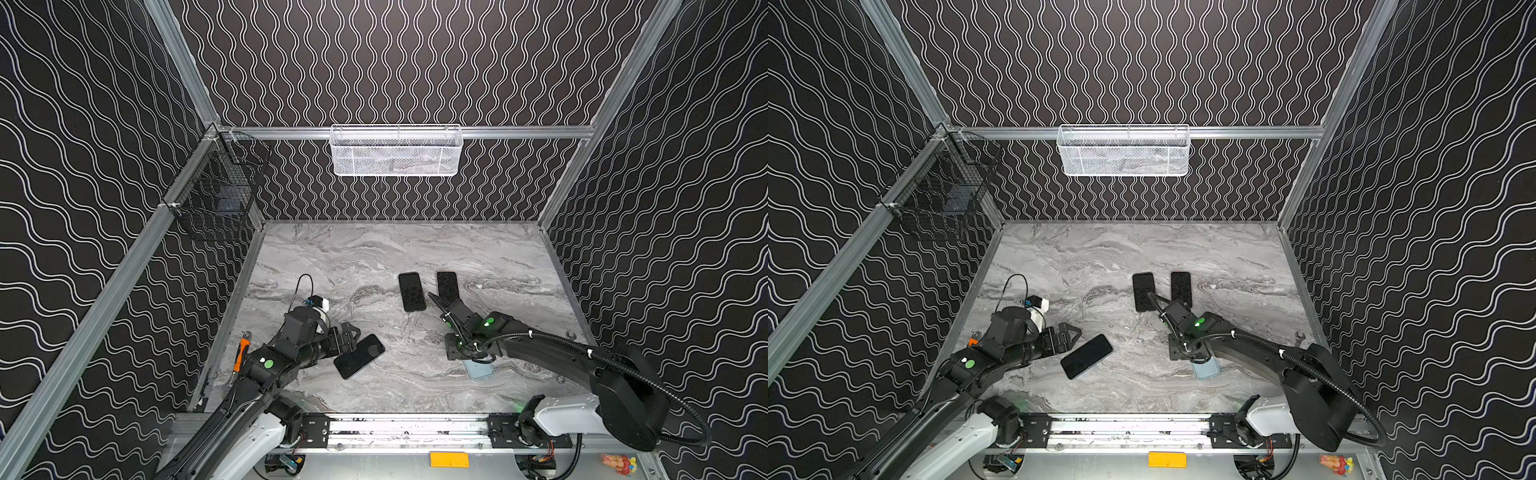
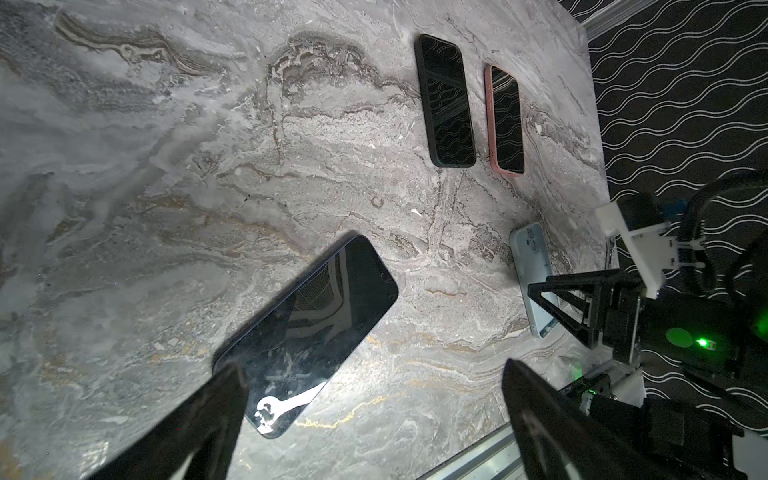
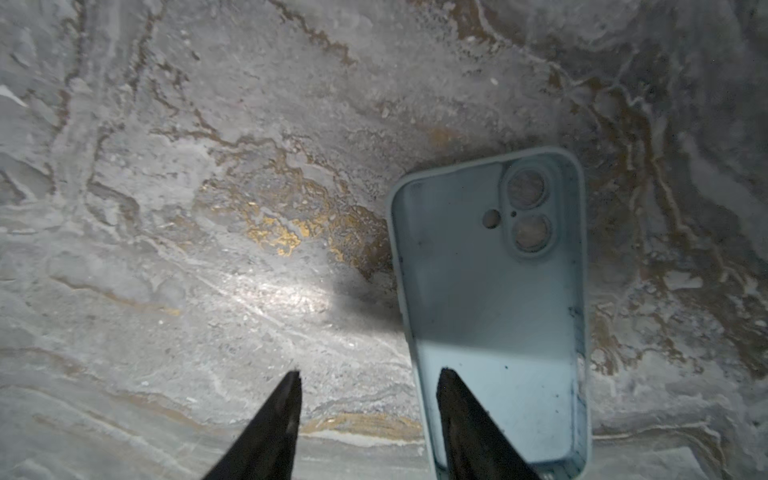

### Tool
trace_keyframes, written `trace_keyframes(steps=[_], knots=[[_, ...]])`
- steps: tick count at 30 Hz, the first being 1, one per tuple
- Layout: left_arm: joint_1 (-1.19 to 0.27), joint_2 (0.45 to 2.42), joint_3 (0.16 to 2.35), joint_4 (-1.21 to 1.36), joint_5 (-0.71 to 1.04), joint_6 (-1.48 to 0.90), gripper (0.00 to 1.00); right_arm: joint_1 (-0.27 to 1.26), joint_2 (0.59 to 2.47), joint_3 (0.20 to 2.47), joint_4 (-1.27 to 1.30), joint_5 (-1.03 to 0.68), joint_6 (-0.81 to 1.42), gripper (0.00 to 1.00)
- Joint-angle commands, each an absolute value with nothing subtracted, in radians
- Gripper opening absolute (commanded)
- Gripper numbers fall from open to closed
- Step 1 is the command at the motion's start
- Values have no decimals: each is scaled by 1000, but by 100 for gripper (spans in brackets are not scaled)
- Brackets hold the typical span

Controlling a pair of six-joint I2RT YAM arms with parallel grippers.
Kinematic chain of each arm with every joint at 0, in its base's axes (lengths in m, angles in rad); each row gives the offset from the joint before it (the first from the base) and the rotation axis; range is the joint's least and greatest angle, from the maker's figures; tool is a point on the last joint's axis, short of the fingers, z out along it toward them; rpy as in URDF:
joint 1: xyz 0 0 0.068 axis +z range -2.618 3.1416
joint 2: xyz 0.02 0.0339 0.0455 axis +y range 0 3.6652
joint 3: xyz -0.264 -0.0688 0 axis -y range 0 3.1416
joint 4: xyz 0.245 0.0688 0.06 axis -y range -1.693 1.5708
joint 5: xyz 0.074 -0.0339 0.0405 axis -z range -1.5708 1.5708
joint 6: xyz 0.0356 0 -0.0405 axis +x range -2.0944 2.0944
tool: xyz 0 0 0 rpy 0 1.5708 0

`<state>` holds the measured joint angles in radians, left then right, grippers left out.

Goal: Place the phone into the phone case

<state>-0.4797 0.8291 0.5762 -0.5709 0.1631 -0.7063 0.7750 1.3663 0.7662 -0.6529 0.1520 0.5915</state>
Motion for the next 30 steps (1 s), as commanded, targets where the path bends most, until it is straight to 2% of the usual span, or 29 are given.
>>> trace_keyframes(steps=[1,5,9,11,17,25,30], knots=[[-477,827,569,-524,176,-705,99,776,1391,783,-651,207,600,56],[-477,817,580,-543,155,-696,99,756,1439,834,-628,235,655,65],[-479,816,603,-564,124,-691,99,718,1455,860,-598,222,784,67],[-478,825,609,-540,128,-675,99,693,1480,872,-596,213,826,66],[-480,897,647,-499,157,-578,99,628,1573,897,-599,193,928,53],[-479,986,592,-382,241,-581,99,607,1682,987,-641,236,927,49],[-479,1009,590,-368,261,-578,99,591,1684,966,-615,227,939,44]])
